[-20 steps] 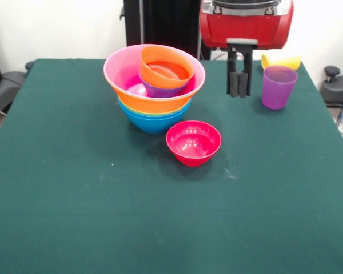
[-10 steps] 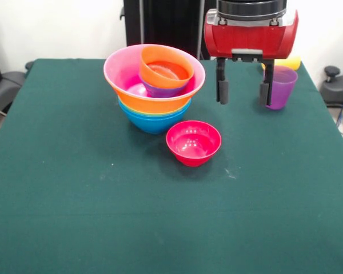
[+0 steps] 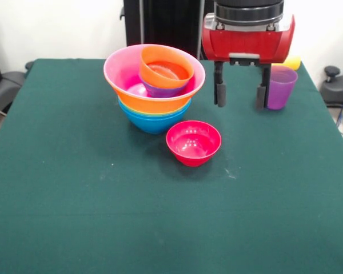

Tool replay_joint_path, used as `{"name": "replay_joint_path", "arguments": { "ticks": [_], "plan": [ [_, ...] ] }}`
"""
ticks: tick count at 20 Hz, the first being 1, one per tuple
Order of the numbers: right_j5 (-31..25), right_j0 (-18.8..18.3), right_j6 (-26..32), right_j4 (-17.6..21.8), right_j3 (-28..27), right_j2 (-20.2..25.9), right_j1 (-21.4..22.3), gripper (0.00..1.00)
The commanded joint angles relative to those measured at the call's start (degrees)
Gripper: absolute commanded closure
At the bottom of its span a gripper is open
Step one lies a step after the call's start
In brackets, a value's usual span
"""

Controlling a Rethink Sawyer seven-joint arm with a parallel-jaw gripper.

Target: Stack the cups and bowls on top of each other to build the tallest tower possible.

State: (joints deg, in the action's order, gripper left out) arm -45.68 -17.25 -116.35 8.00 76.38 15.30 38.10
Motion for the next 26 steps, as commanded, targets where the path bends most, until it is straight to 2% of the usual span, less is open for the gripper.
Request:
{"name": "replay_joint_path", "arguments": {
  "ticks": [1, 7, 11, 19, 26],
  "plan": [
    [-0.82, -2.14, 11.32, 5.24, -0.58, 4.11, -4.43, 0.0],
    [-2.06, -3.8, 14.23, 6.09, -0.34, 4.99, -4.53, 0.0],
    [-1.2, -4.05, 12.73, 6.92, 1.51, 4.89, -3.93, 0.0],
    [4.1, -4.93, 9.72, 8.54, 6.03, 5.97, -4.4, 0.0],
    [4.86, -4.11, 7.5, 8.9, 5.96, 5.93, -4.97, 0.0]
  ]
}}
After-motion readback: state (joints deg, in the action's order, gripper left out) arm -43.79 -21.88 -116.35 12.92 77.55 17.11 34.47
